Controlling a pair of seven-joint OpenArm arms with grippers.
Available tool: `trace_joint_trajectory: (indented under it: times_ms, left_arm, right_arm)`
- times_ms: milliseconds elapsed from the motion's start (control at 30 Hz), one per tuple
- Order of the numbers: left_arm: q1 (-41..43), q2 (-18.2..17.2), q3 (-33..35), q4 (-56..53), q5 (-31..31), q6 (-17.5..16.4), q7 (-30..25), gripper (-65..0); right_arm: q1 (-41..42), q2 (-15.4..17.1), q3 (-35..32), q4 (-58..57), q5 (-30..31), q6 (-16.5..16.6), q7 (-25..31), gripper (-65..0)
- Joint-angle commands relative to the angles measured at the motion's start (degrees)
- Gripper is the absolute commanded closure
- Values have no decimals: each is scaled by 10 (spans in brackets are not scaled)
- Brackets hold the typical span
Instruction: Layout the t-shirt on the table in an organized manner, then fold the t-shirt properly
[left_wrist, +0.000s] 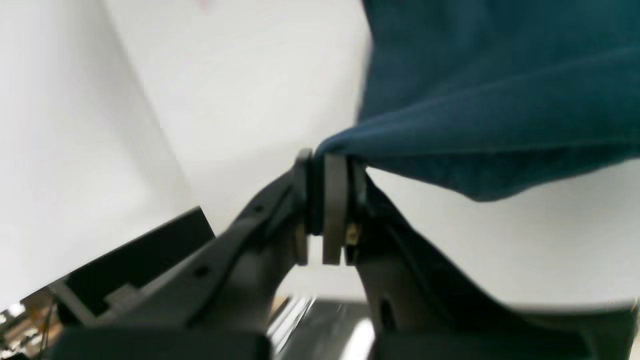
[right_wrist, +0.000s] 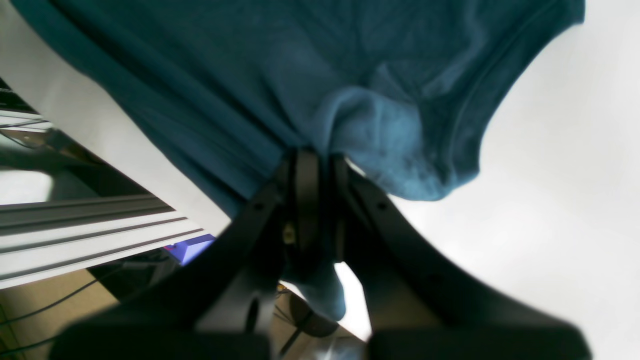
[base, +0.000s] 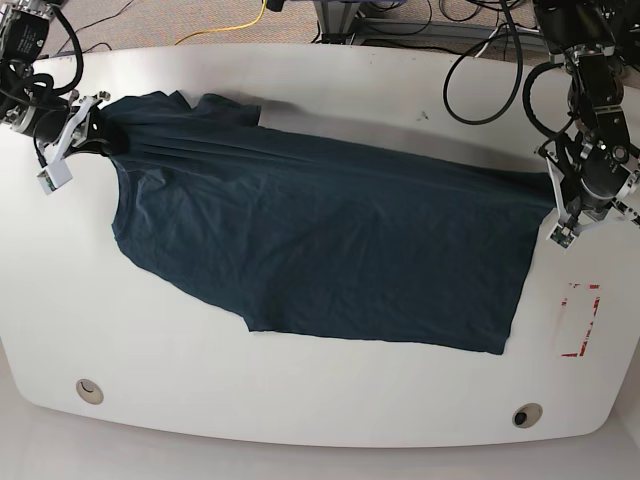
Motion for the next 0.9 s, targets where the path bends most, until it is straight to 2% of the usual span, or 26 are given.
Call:
trace_joint_trajectory:
  times_ms: [0,233,333,533,700,867]
  left_arm:
    - [10,-22,-5,7,25,1,5,0]
    - [75,-32,-3,7,25,1,5,0]
    - [108,-47,-3,6,25,1,5,0]
    - [148,-54,-4,7,25,1,5,0]
    - [136,-56,-5,8,25,1,2,0]
    - [65,-56,-5,9,25,1,4,0]
  right_arm:
    - [-4,13,8,6,-4,-1,8,0]
    - [-50,13,7,6,-4,-1,8,0]
    - [-73,11,7,6,-4,-1,8,0]
    - [-109,-2,8,8,-3,-1,8,0]
    - [-110,-2,11,8,0,-1,8,0]
    - [-79,1,12,8,1,-1,8,0]
